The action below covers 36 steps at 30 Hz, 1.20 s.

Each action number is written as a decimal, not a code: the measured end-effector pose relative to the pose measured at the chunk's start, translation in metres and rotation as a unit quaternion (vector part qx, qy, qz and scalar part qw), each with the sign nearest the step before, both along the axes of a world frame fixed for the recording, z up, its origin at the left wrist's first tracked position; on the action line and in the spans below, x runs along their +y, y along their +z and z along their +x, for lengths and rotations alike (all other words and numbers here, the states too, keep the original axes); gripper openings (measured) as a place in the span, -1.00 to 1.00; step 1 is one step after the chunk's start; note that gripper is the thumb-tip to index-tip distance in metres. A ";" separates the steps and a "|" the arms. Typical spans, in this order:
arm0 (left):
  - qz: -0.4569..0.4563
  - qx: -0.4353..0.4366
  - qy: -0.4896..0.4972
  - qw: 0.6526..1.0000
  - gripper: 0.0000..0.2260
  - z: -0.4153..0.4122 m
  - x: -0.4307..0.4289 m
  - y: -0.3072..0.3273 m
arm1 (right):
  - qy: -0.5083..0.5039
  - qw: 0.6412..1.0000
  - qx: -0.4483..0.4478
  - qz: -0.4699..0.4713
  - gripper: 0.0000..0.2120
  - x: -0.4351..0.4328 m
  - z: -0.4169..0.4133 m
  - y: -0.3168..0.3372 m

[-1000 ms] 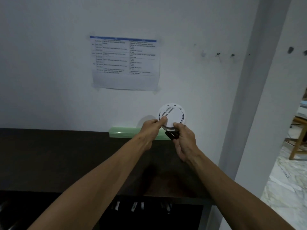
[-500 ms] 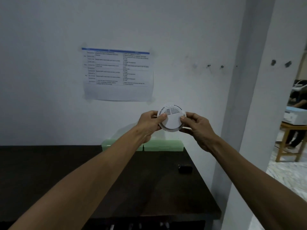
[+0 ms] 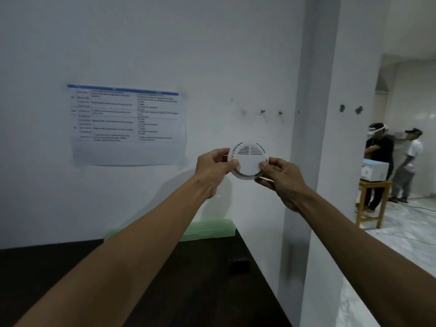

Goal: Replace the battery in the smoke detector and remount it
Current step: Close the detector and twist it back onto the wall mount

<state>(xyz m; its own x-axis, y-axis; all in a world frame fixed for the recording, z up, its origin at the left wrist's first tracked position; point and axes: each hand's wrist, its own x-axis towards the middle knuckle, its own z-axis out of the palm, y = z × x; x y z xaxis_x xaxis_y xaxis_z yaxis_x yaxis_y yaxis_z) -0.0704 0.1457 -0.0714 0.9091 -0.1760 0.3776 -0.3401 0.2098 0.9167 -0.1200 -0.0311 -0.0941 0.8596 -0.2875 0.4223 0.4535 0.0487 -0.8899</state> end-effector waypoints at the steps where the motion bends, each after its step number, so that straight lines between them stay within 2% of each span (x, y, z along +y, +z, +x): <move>1: 0.000 -0.002 0.003 1.000 -0.65 0.003 -0.008 0.002 | -0.005 1.000 -0.003 -0.006 -0.71 -0.007 0.002 0.003; 8: -0.013 -0.032 0.015 0.999 -0.66 0.025 -0.080 0.028 | -0.061 0.994 -0.031 -0.087 -0.81 -0.076 0.028 0.036; 16: 0.003 -0.096 0.104 0.990 -0.70 0.051 -0.132 0.059 | -0.043 0.988 -0.074 -0.131 -0.76 -0.127 0.064 0.073; 24: -0.004 -0.124 0.146 0.981 -0.67 0.068 -0.141 0.098 | -0.045 0.983 -0.127 -0.126 -0.76 -0.133 0.104 0.108; 30: 0.002 -0.127 0.146 0.981 -0.67 0.086 -0.150 0.103 | -0.059 0.985 -0.117 -0.110 -0.82 -0.138 0.119 0.111; 36: -0.001 -0.111 0.151 0.982 -0.72 0.095 -0.149 0.105 | -0.057 0.985 -0.117 -0.112 -0.78 -0.138 0.126 0.117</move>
<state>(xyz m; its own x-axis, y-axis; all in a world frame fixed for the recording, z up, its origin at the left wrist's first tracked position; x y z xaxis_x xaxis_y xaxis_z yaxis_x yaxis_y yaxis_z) 0.0250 -0.0028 0.0333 0.8144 0.0904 0.5733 -0.5794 0.0692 0.8121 0.0059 -0.1695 0.0233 0.6990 -0.2531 0.6689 0.6387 -0.1997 -0.7431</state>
